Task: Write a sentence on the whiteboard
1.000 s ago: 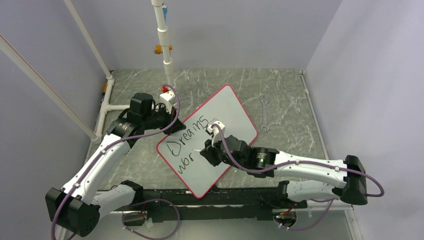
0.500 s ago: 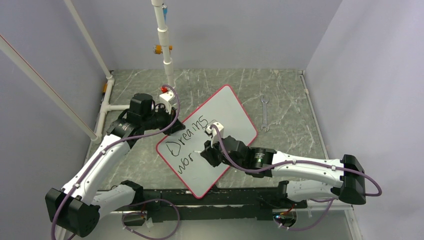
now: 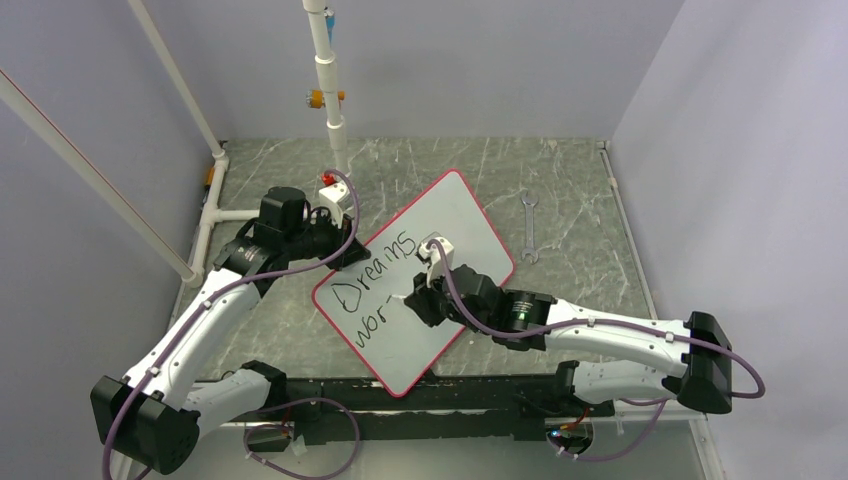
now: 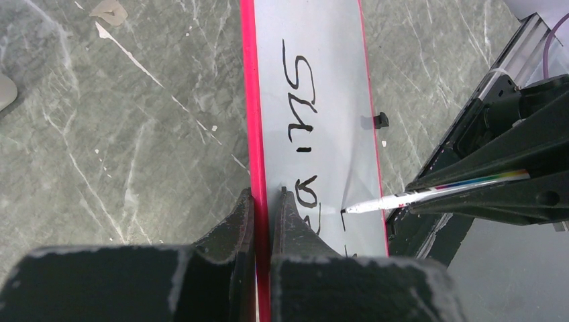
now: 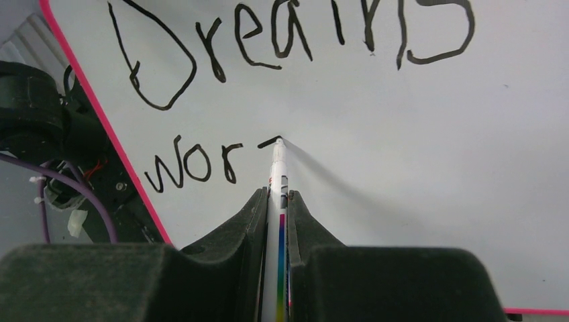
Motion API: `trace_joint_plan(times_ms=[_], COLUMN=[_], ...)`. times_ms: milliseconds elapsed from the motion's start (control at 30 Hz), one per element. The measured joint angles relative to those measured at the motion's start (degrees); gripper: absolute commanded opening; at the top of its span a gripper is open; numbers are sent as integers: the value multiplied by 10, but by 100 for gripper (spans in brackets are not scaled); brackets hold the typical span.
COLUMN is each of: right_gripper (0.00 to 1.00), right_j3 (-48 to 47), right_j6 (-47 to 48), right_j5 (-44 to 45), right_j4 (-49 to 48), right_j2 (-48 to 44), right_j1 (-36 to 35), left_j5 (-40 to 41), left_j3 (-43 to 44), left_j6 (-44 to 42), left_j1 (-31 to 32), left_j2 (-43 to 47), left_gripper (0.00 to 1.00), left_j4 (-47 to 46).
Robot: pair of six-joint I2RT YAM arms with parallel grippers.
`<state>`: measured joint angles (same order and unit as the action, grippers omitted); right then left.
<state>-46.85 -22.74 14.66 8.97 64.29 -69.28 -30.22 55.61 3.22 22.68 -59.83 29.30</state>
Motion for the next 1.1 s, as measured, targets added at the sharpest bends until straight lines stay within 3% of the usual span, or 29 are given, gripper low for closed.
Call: trace_joint_plan(times_ms=[633, 1100], right_gripper=[0, 0], right_j3=[0, -21], right_j6=[8, 13], right_j5=[-37, -31], right_j4=[-12, -17], right_j2=[-47, 6], right_j1=[9, 10], left_j5=[-9, -10], left_j3=[0, 0], left_j6=[0, 0], left_j1=[0, 0], left_j2=[4, 5], left_gripper=[0, 0], left_j4=[-2, -2])
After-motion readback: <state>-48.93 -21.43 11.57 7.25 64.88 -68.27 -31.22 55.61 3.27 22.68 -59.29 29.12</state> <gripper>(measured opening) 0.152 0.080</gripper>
